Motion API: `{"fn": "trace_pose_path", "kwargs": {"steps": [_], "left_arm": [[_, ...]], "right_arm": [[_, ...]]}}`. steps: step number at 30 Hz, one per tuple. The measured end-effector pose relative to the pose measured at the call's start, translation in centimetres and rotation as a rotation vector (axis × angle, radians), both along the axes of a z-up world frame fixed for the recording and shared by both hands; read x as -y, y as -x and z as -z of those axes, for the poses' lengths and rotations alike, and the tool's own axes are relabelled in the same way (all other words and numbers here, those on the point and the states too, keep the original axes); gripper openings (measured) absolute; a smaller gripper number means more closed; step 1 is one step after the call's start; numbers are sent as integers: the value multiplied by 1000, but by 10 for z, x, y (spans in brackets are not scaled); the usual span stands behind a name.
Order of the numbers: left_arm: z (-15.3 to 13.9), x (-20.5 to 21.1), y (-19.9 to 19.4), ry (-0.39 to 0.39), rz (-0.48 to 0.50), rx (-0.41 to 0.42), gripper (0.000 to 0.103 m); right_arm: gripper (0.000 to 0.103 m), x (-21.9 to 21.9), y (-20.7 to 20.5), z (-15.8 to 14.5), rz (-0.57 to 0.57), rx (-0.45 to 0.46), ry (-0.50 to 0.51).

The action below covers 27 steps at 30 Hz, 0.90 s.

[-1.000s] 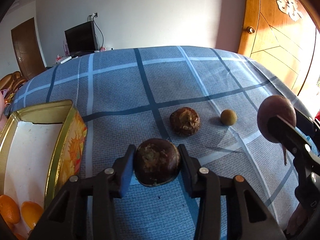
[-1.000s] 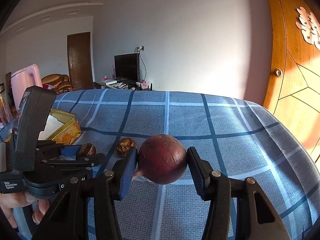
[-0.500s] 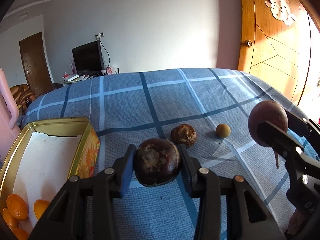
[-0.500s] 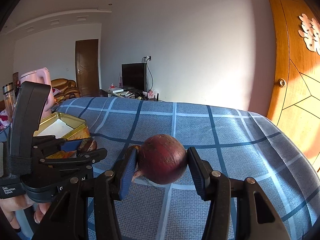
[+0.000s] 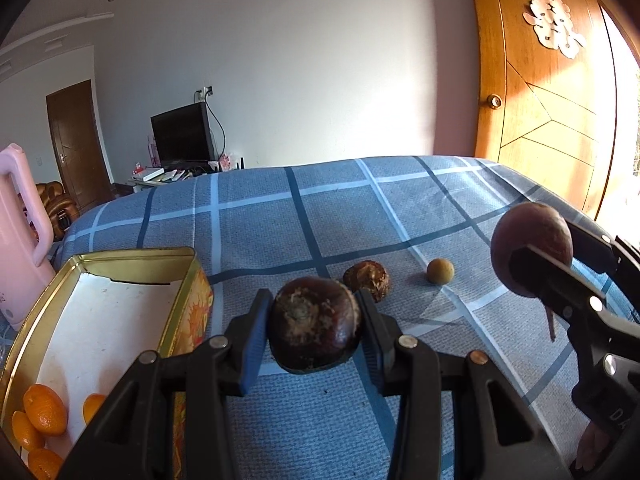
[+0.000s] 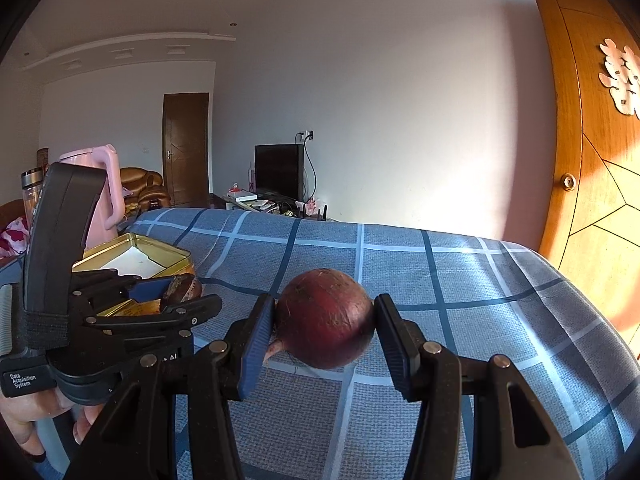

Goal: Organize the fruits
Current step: 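Lift the red-purple fruit and mangosteen off the cover with both tools, then carry the red-purple fruit and mangosteen over the gold tray with both tools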

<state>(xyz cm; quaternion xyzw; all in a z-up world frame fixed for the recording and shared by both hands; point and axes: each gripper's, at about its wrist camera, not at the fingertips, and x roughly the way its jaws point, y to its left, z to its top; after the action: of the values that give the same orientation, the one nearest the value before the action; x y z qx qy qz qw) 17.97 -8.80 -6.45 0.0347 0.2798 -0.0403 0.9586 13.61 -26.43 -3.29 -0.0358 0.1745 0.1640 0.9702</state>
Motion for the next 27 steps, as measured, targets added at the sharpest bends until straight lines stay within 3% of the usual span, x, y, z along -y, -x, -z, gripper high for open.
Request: {"fn": "trace_pose_path", "kwargs": {"steps": [27], "left_arm": [[-6, -6, 39, -23, 6, 60, 44]], "right_arm": [[53, -3, 22, -2, -50, 43, -8]]}}
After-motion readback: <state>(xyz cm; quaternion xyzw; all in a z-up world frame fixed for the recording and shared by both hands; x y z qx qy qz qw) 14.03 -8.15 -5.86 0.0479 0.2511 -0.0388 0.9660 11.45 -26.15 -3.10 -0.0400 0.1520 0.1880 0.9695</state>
